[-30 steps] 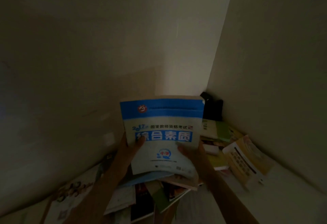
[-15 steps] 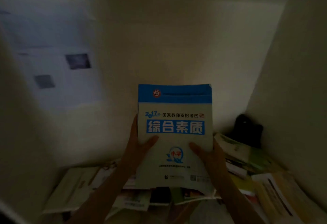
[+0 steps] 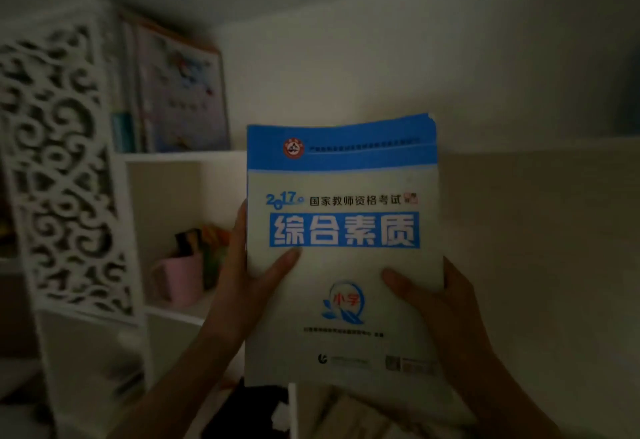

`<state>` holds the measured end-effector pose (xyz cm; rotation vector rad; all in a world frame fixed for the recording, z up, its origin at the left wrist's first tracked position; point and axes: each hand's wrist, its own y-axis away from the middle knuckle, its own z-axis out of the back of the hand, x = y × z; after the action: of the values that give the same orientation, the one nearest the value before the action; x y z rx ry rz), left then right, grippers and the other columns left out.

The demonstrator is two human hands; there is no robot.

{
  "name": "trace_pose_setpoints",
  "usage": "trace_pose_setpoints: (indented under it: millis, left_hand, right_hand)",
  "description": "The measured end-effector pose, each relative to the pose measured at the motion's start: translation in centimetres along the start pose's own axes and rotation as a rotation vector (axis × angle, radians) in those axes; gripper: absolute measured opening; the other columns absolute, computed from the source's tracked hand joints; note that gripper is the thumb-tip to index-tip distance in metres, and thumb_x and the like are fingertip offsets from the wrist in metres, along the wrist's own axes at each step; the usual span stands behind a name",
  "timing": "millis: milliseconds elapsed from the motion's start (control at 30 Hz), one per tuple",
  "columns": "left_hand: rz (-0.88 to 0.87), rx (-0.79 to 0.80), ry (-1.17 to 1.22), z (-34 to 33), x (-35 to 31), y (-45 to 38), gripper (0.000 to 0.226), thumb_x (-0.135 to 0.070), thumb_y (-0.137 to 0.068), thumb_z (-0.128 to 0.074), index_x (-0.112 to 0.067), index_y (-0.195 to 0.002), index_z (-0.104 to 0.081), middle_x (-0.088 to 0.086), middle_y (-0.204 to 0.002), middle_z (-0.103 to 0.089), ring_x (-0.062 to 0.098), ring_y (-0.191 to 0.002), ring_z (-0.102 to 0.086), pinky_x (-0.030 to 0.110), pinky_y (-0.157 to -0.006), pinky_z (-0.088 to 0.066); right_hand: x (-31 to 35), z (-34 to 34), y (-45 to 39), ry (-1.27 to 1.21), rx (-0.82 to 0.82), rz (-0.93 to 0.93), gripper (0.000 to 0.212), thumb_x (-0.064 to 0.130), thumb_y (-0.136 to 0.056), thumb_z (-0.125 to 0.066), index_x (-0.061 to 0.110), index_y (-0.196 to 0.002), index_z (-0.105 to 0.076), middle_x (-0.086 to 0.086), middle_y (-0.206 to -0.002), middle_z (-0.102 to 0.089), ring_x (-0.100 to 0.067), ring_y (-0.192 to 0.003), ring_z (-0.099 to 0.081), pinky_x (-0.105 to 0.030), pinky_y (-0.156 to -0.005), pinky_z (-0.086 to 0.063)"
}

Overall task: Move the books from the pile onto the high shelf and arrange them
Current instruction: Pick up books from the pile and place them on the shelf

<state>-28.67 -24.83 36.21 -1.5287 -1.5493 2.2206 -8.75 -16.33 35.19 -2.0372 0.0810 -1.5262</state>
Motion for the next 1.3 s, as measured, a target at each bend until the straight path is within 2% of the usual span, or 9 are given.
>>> trace_pose_setpoints:
  millis: [133, 400, 667, 767, 867, 933, 1000, 1133, 1300]
  left_hand:
    - [-0.104, -0.099, -0.071, 6.8, -3.0, -5.0, 0.075, -0.023, -0.075, -0.076, -0.038, -0.137, -0.036, -0.011, -0.120, -0.062, 0.011, -0.104, -0.064, 0.042, -0.082, -0.056]
    - [-0.258, -0.177, -0.027, 17.4, -6.7, -18.1, 0.056, -0.017, -0.082, -0.067, -0.033, -0.130, -0.042, -0.011, -0.103, -0.067, 0.008, -0.082, -0.070, 0.024, -0.058, -0.056]
    - [-0.344, -0.352, -0.121, 18.9, -2.3, -30.5, 0.065, -0.024, -0.086, -0.064, -0.035, -0.139, -0.028, -0.011, -0.115, -0.060, 0.008, -0.090, -0.064, 0.033, -0.071, -0.056]
    - [-0.332, -0.469, -0.220, 17.8, 1.3, -33.9, 0.060, -0.026, -0.087, -0.060, -0.034, -0.138, -0.029, -0.009, -0.119, -0.060, 0.014, -0.096, -0.064, 0.042, -0.076, -0.056]
    - [-0.327, -0.570, -0.388, 15.8, 4.9, -36.4, 0.054, -0.024, -0.088, -0.059, -0.032, -0.135, -0.032, -0.011, -0.115, -0.057, 0.010, -0.101, -0.058, 0.026, -0.069, -0.050]
    - [-0.281, -0.601, -0.456, 15.1, 6.9, -37.7, 0.057, -0.027, -0.088, -0.059, -0.028, -0.137, -0.031, -0.003, -0.120, -0.058, 0.015, -0.105, -0.058, 0.028, -0.072, -0.049]
    - [-0.292, -0.621, -0.457, 15.1, 7.8, -38.5, 0.062, -0.033, -0.090, -0.056, -0.025, -0.142, -0.024, 0.004, -0.126, -0.051, 0.017, -0.111, -0.053, 0.036, -0.082, -0.051]
    - [-0.485, -0.422, -0.328, 17.1, 9.0, -37.1, 0.033, -0.033, -0.099, -0.035, -0.023, -0.131, -0.034, -0.012, -0.114, -0.036, 0.000, -0.104, -0.040, 0.034, -0.099, -0.041]
    - [-0.611, -0.068, -0.550, 22.2, 12.8, -35.8, 0.054, -0.038, -0.094, -0.032, -0.031, -0.144, -0.013, -0.014, -0.153, -0.013, -0.003, -0.140, -0.013, 0.019, -0.116, -0.012]
  right_hand:
    - [3.4, -7.5, -3.8, -0.042, 0.114, 0.046, 0.021, 0.011, -0.074, -0.074, 0.023, -0.091, -0.068, 0.008, -0.078, -0.074, -0.012, -0.068, -0.071, -0.025, -0.054, -0.057]
    - [9.0, -22.6, -16.5, -0.091, 0.373, 0.107, 0.029, 0.016, -0.076, -0.073, 0.017, -0.105, -0.069, -0.006, -0.093, -0.074, -0.022, -0.079, -0.071, -0.033, -0.066, -0.059]
    - [8.7, -32.2, -30.5, 0.032, 0.391, 0.087, 0.041, 0.021, -0.077, -0.074, 0.010, -0.116, -0.064, -0.014, -0.107, -0.069, -0.028, -0.088, -0.067, -0.038, -0.076, -0.055]
    - [6.5, -34.7, -33.7, 0.424, 0.197, 0.192, 0.065, 0.035, -0.073, -0.077, 0.010, -0.126, -0.049, -0.013, -0.124, -0.057, -0.029, -0.107, -0.058, -0.043, -0.091, -0.050]
    - [4.4, -37.0, -34.3, 0.705, 0.183, 0.254, 0.086, 0.040, -0.074, -0.075, 0.011, -0.140, -0.028, -0.013, -0.136, -0.040, -0.029, -0.123, -0.042, -0.033, -0.098, -0.041]
    - [3.6, -38.0, -34.3, 0.555, 0.365, 0.219, 0.065, 0.028, -0.081, -0.071, 0.013, -0.134, -0.037, -0.005, -0.118, -0.054, -0.016, -0.102, -0.054, -0.016, -0.077, -0.044]
    - [3.3, -38.8, -33.9, 0.470, 0.449, 0.141, 0.038, 0.029, -0.086, -0.065, 0.021, -0.117, -0.044, 0.000, -0.093, -0.059, -0.012, -0.081, -0.058, -0.020, -0.070, -0.050]
    - [3.8, -39.6, -33.0, 0.349, 0.523, 0.127, 0.049, 0.047, -0.085, -0.061, 0.025, -0.125, -0.043, -0.001, -0.120, -0.057, -0.016, -0.096, -0.057, -0.032, -0.081, -0.050]
    - [3.3, -40.8, -32.8, 0.465, 0.577, 0.354, 0.100, 0.046, -0.076, -0.071, 0.041, -0.148, -0.001, 0.008, -0.155, -0.017, -0.020, -0.139, -0.026, -0.050, -0.106, -0.037]
